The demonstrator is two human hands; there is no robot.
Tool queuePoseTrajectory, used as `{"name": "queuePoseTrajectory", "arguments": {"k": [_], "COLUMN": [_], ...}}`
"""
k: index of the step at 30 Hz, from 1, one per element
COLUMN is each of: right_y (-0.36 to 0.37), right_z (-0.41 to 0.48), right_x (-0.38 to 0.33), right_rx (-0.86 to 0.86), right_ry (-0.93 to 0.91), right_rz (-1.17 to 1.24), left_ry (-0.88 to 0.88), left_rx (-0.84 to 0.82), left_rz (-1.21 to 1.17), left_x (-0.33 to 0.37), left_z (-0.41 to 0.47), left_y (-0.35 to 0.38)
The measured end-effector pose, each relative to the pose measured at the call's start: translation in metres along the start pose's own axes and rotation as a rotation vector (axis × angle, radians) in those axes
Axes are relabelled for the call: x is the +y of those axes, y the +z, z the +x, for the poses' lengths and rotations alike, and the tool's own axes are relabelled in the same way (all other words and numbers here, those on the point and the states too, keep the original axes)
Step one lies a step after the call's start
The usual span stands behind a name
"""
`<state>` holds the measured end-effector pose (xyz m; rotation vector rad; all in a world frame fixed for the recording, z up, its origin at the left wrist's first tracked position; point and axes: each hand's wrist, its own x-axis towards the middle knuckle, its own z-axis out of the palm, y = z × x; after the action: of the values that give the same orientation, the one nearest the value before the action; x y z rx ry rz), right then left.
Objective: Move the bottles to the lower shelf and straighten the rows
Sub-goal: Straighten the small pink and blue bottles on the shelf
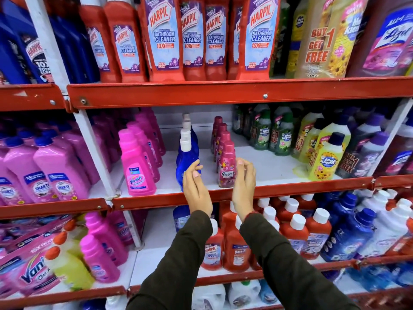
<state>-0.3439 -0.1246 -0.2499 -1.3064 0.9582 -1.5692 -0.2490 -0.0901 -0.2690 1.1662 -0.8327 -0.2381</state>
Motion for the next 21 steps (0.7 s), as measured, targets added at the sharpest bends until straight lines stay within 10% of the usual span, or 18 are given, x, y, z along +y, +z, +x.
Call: {"name": "queuePoseTrajectory", "arguments": {"k": [6, 12, 21], "right_y": [0.052, 0.073, 0.077], "right_z": [-0.028, -0.029, -0.032], "right_x": [-0.001, 0.002, 0.003], "right_rx": [-0.262, -0.415, -0.382], "right_ry": [0.119, 0.347, 0.361], "right_rz": [0.089, 0.178, 0.167], "left_ry": [-0.007, -0.456, -0.513], "left_rx": [0.191, -0.150, -0.277], "left_rz": [0.080, -0.058, -0.108], "left_x": [0.004, -0.001, -0.005], "left_z": [0.021, 0.042, 0.044], "left_y": [-0.032, -0.051, -0.056]}}
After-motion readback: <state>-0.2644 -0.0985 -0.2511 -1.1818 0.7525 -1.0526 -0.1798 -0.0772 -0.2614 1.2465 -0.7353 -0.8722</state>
